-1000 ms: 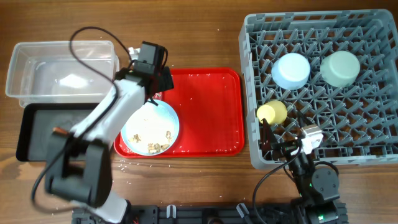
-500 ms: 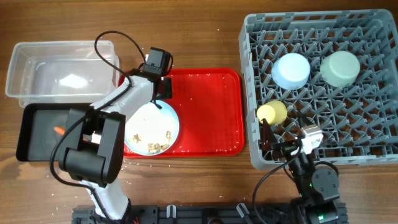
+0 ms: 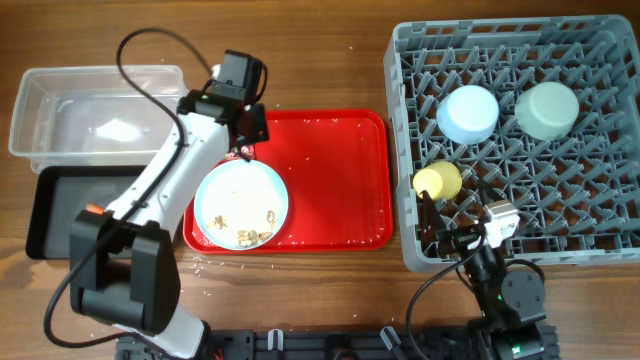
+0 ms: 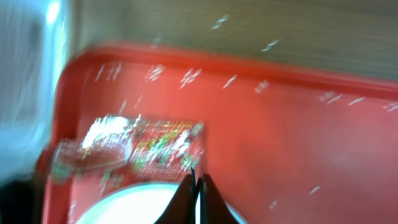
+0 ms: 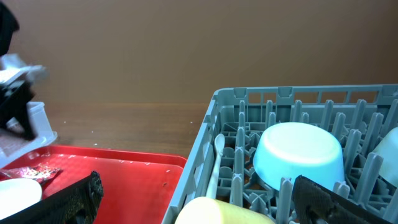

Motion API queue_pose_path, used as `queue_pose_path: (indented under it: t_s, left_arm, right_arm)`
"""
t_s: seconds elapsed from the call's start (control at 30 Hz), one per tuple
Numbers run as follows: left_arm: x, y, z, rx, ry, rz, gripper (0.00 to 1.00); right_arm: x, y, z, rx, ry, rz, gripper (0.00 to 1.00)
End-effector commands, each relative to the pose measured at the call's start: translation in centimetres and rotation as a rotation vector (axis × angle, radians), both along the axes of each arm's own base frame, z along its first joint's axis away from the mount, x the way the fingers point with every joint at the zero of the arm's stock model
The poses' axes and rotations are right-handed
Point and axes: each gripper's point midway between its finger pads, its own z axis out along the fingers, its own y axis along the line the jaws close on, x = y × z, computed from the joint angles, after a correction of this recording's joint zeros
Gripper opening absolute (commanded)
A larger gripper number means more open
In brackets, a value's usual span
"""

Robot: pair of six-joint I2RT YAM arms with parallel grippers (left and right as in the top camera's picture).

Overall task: Sort waste into correct bins and load items into the dishwasher rack
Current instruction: 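Drop the red candy wrapper into the clear bin with the left gripper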

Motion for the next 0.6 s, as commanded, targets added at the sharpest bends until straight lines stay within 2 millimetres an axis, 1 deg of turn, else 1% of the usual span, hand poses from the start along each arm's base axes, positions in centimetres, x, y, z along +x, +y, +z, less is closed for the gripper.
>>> queue_pose_path:
  t_s: [0.0, 0.03, 0.07, 0.13, 0.2, 0.23, 0.37, 0.43, 0.5, 0.53, 0.57]
  left_arm:
    - [-3.5, 4.4, -1.3, -0.046, 0.123, 0.462, 0.47]
    - [-4.0, 5.0, -1.6, -0.049, 0.138, 0.519, 0.56]
    - [-4.5, 5.7, -1.9, -0.051, 0.151, 0.572, 0.62]
    - [-5.1, 7.1, -2.7, -0.057, 0.163, 0.665, 0.66]
    - [-4.8, 8.5, -3.8, -0.075, 0.134, 0.711, 0.64]
    - [-4.4, 8.8, -4.3, -0.085, 0.114, 0.720, 0.63]
    - [-4.3, 9.0, -5.8, -0.102, 0.091, 0.721, 0.62]
    - [-3.7, 9.4, -5.9, -0.090, 0.056, 0.724, 0.62]
    - [-2.5, 9.9, -5.6, -0.083, -0.005, 0.729, 0.56]
    - [-2.0, 9.8, -5.4, -0.093, -0.025, 0.728, 0.51]
    - [-1.8, 9.8, -5.4, -0.095, -0.032, 0.727, 0.42]
  right_arm:
    - [-0.1, 0.1, 0.2, 0.013, -0.010, 0.009, 1.00]
    - [-0.1, 0.1, 0.2, 0.012, -0.010, 0.009, 1.00]
    - [-0.1, 0.1, 0.2, 0.012, -0.010, 0.009, 1.00]
    - [-0.1, 0.1, 0.2, 0.012, -0.010, 0.009, 1.00]
    - [-0.1, 0.1, 0.2, 0.012, -0.010, 0.009, 1.00]
    - [-0.1, 0.1, 0.2, 0.012, -0.010, 0.009, 1.00]
    - [-0.1, 0.1, 0.2, 0.012, -0.010, 0.009, 1.00]
    - [-0.1, 0.1, 0.2, 0.012, -0.010, 0.009, 1.00]
    - [-0.1, 0.1, 0.2, 0.013, -0.010, 0.009, 1.00]
    - [-0.1, 0.1, 0.2, 0.012, -0.010, 0.009, 1.00]
    - [-0.1, 0.1, 0.2, 0.012, -0.010, 0.009, 1.00]
